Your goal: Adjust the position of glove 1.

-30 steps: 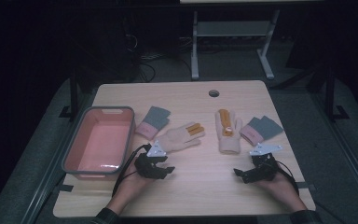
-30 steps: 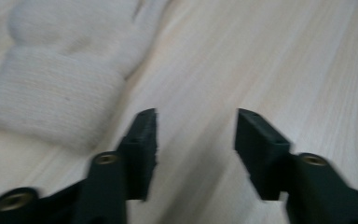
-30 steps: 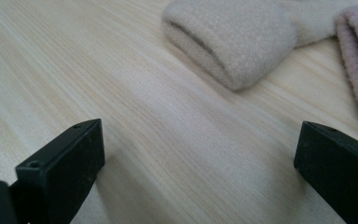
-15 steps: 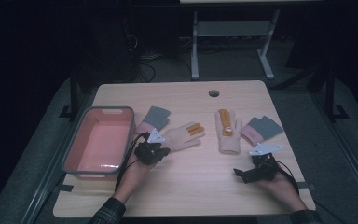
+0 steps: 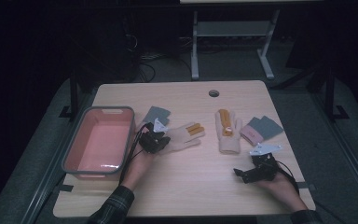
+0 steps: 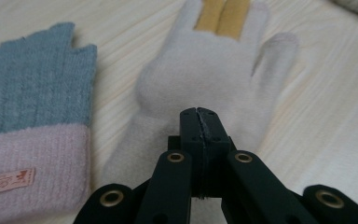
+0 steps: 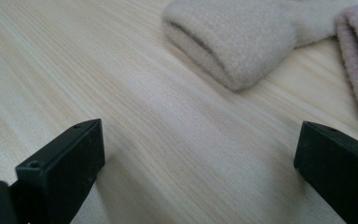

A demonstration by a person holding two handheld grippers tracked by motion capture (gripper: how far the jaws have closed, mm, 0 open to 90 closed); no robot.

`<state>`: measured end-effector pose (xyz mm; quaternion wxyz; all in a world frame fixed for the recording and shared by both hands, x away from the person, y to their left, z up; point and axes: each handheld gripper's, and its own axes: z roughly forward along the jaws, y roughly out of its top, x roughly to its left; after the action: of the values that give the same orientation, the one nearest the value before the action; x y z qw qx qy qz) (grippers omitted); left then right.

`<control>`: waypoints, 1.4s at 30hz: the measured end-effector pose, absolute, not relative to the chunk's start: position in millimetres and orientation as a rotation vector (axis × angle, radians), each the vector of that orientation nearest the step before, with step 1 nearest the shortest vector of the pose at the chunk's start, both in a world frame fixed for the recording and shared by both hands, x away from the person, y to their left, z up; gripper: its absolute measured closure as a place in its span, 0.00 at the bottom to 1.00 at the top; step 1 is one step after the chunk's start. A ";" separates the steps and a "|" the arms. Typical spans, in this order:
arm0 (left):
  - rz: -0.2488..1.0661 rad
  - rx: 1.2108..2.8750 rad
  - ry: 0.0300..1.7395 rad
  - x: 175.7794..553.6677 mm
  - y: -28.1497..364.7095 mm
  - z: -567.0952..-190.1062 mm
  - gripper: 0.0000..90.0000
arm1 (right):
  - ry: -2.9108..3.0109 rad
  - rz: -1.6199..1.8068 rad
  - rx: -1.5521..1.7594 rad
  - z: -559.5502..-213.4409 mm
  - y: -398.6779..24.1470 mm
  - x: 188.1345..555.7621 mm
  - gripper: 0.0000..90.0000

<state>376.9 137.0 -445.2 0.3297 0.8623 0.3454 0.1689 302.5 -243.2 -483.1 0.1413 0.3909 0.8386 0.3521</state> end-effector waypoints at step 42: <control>0.372 2.347 0.672 364.5 100.5 -438.0 0.54 | 2.425 1.017 1.116 -483.1 -243.4 302.5 0.02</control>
<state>364.5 100.5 -438.0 0.3296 0.8973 0.2568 0.1424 302.5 -243.4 -483.1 0.1419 0.3868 0.8402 0.3526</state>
